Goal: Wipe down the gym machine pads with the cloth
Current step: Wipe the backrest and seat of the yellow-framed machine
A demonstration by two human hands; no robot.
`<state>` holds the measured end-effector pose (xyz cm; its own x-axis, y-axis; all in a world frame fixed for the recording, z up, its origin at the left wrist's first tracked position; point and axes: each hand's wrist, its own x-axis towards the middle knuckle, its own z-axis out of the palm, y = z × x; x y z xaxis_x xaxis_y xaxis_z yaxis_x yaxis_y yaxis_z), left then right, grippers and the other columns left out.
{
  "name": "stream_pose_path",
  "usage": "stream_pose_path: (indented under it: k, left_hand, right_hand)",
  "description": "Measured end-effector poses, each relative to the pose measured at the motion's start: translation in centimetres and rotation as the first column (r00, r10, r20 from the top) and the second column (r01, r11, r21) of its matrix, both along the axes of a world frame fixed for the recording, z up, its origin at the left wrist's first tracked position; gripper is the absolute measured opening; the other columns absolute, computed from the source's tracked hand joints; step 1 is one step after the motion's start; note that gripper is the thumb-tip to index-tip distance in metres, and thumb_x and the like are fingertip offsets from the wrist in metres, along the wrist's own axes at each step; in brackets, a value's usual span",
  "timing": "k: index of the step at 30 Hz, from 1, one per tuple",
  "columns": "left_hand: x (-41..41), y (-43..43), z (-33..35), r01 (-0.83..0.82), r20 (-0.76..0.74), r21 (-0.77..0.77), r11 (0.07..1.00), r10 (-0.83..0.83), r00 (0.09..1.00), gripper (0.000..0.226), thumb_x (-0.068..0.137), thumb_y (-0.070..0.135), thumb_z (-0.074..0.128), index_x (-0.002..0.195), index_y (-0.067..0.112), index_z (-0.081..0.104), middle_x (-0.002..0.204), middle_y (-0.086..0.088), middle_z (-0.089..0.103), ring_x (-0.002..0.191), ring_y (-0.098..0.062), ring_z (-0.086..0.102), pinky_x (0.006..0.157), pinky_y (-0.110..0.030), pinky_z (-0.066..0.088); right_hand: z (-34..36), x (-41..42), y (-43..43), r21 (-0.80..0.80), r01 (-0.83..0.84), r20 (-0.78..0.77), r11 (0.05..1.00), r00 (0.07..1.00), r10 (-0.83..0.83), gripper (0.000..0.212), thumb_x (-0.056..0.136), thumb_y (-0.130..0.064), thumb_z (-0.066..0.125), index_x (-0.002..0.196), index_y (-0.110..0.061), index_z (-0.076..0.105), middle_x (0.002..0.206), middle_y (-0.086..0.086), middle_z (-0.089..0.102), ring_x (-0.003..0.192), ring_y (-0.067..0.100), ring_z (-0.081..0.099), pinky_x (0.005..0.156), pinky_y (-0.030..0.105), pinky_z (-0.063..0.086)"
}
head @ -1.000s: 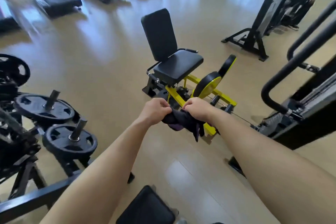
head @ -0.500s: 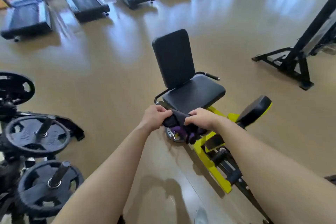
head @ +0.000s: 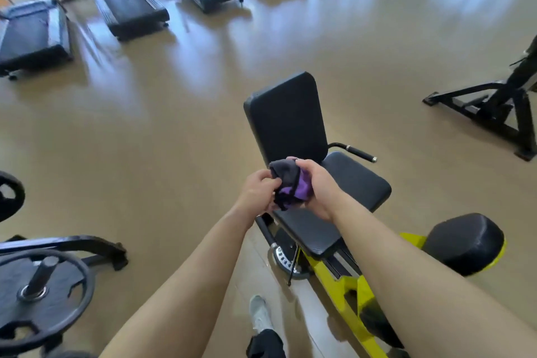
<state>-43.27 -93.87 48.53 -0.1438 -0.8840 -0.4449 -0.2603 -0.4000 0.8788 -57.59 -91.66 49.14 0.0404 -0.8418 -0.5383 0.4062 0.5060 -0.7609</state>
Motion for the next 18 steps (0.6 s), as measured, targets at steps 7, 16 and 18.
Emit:
stream_pose_path:
  k: [7, 16, 18]
  left_hand:
    - [2.0, -15.2, -1.2, 0.071, 0.013, 0.010, 0.997, -0.071, 0.997, 0.005, 0.092, 0.011, 0.063, 0.095, 0.015, 0.065, 0.087, -0.009, 0.070, 0.070, -0.018, 0.063, 0.056, -0.026, 0.053]
    - [3.1, -26.3, -4.3, -0.211, 0.144, -0.190, 0.959, 0.240, 0.960, 0.009, 0.090, 0.022, 0.065, 0.086, 0.026, 0.058, 0.078, 0.005, 0.065, 0.072, -0.012, 0.060, 0.063, -0.025, 0.044]
    - [2.9, -27.9, -4.9, -0.267, 0.144, -0.189, 0.945, 0.296, 0.944, 0.012, 0.089, 0.025, 0.066, 0.084, 0.028, 0.056, 0.081, 0.005, 0.064, 0.078, -0.019, 0.064, 0.070, -0.033, 0.054]
  right_hand:
    - [-2.6, 1.9, -14.0, 0.065, -0.003, -0.331, 0.998, 0.943, 0.025, 0.011, 0.098, -0.016, 0.060, 0.109, -0.018, 0.062, 0.106, 0.012, 0.069, 0.093, 0.028, 0.069, 0.075, 0.045, 0.063]
    - [-3.8, 0.4, -25.9, -0.140, 0.097, -0.568, 0.985, 0.807, -0.160, 0.037, 0.090, -0.008, 0.067, 0.123, -0.024, 0.061, 0.108, -0.004, 0.066, 0.102, 0.015, 0.067, 0.084, 0.031, 0.058]
    - [-3.0, 1.2, -28.6, -0.236, 0.089, -0.676, 0.968, 0.701, -0.229, 0.048, 0.086, -0.010, 0.071, 0.128, -0.024, 0.052, 0.111, -0.007, 0.058, 0.100, 0.006, 0.060, 0.080, 0.016, 0.049]
